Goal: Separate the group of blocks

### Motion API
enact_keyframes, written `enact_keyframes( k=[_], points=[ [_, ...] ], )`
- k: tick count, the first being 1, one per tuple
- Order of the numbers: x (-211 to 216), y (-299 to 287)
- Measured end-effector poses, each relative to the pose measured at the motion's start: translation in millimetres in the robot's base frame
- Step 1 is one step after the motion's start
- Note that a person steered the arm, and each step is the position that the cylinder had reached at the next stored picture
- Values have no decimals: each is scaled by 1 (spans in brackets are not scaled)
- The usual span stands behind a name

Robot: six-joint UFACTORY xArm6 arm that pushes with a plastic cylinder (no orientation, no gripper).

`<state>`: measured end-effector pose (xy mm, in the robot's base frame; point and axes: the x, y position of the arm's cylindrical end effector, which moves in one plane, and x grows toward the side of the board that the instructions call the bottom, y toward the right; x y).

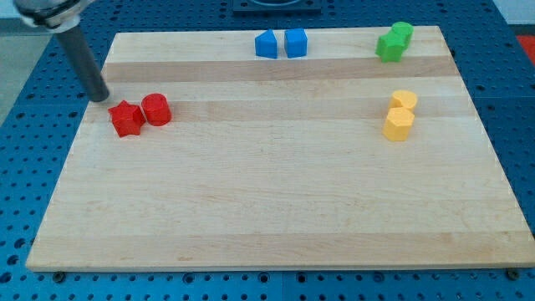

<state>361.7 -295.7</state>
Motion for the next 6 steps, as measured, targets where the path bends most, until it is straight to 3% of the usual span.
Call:
enact_keyframes(
  k=[2,6],
  points=[
    [72,-1],
    [24,106]
  ],
)
